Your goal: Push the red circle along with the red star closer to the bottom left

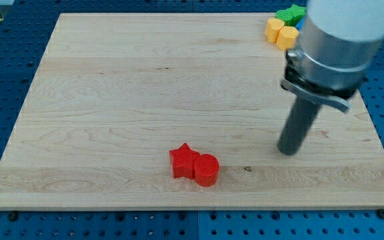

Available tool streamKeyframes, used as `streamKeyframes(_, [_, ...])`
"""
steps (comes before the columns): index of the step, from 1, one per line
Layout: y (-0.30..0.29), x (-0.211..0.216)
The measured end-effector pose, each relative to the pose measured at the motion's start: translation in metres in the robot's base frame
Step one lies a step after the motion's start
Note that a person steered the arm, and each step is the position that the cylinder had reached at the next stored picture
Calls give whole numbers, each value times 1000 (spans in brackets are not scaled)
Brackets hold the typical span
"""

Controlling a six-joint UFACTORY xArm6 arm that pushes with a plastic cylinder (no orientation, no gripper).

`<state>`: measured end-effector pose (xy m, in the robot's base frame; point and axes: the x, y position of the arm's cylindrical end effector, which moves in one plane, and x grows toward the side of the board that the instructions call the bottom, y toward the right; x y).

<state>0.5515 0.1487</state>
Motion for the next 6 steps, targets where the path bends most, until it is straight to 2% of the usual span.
streamKeyframes(1, [-12,41])
streamKeyframes(2, [-14,56])
streamKeyframes(3, [-39,45])
streamKeyframes(4, [-93,29])
streamKeyframes(6, [-158,27])
